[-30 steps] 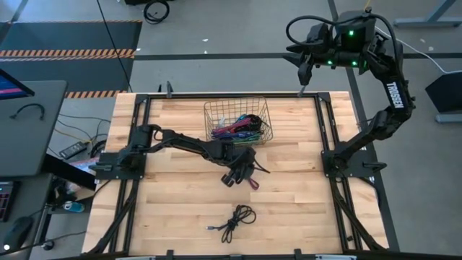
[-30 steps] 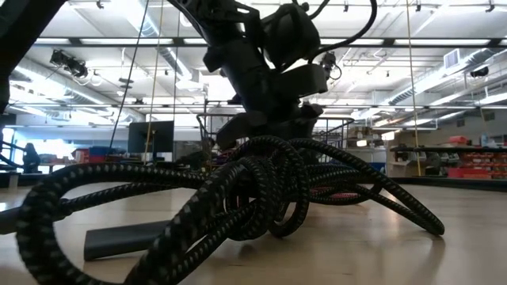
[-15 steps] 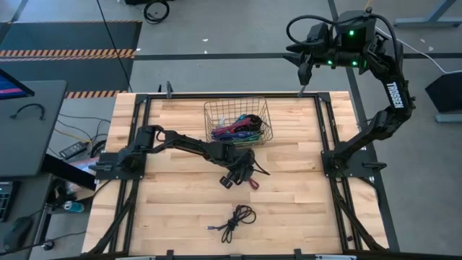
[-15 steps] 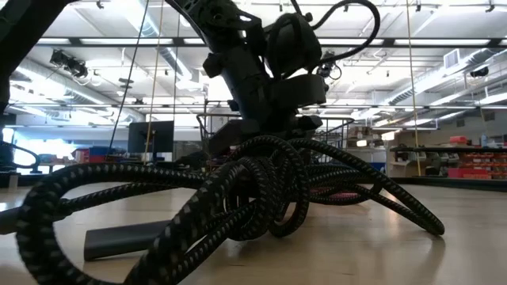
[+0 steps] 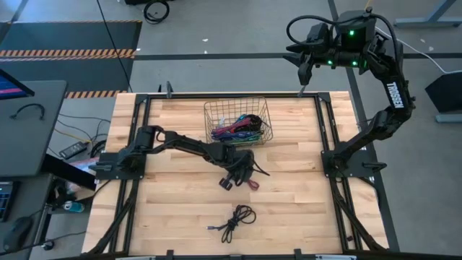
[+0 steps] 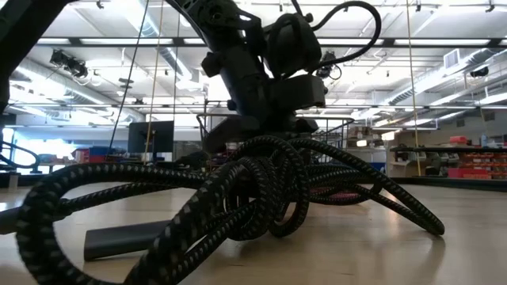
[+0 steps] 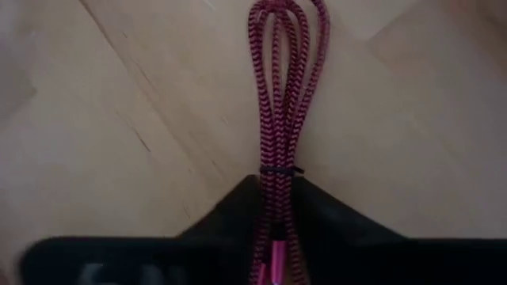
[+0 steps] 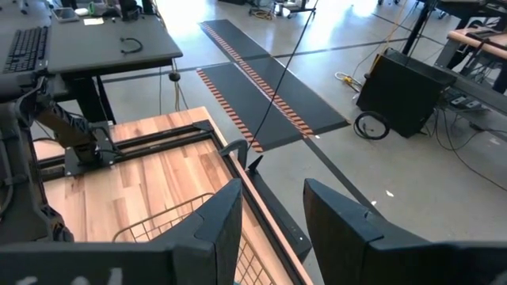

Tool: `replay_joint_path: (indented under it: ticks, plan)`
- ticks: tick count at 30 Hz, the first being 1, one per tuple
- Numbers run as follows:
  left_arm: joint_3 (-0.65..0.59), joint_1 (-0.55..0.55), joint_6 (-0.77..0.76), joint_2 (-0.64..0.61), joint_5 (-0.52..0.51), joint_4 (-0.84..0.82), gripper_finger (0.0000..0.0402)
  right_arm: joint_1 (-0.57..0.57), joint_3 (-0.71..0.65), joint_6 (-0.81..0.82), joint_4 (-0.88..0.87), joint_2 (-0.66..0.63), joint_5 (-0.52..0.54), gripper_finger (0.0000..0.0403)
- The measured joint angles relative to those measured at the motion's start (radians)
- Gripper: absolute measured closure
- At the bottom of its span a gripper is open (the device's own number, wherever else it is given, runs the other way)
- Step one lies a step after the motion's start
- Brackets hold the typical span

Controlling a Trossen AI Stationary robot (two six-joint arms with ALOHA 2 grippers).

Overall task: Pick and place USB-C Cables
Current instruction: Put the pink charger cable into the wire basket

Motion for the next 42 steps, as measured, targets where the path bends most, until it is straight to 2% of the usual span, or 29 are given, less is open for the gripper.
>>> replay_joint_path:
  ticks: [2, 4, 9, 13, 15, 23, 29, 32, 38, 42]
  plan:
    - [0.000, -0.004, -0.018, 0.000, -0.001, -0.013, 0.0361, 0.000, 0.000, 0.000, 0.000, 0.000, 0.001, 0.0261]
    - [0.001, -0.008, -0.039, 0.000, 0.001, -0.026, 0.0383, 0.000, 0.000, 0.000, 0.000, 0.000, 0.001, 0.0261]
    - [0.000, -0.012, -0.093, -0.024, -0.005, -0.032, 0.0382, 0.000, 0.000, 0.000, 0.000, 0.000, 0.004, 0.0262]
    - [0.068, -0.012, -0.157, -0.075, -0.006, -0.084, 0.0382, 0.000, 0.000, 0.000, 0.000, 0.000, 0.004, 0.0262]
    - [0.131, -0.013, -0.178, -0.113, -0.005, -0.116, 0.0382, 0.000, 0.000, 0.000, -0.001, 0.000, 0.004, 0.0262]
    - [0.468, -0.010, -0.224, -0.141, -0.016, -0.299, 0.0383, 0.000, 0.000, 0.014, -0.007, 0.000, 0.004, 0.0262]
    - [0.677, 0.030, -0.290, -0.138, -0.129, -0.390, 0.0383, 0.000, 0.000, 0.014, -0.007, 0.000, 0.004, 0.0262]
    - [0.755, 0.067, -0.326, -0.140, -0.199, -0.486, 0.0383, 0.000, 0.000, 0.013, -0.007, 0.000, 0.005, 0.0262]
    - [0.795, 0.176, -0.414, -0.139, -0.221, -0.678, 0.0383, -0.001, 0.000, 0.003, -0.006, 0.000, 0.007, 0.0262]
    - [0.763, 0.251, -0.457, -0.140, -0.221, -0.719, 0.0383, -0.001, 0.000, -0.003, -0.005, 0.000, 0.007, 0.0262]
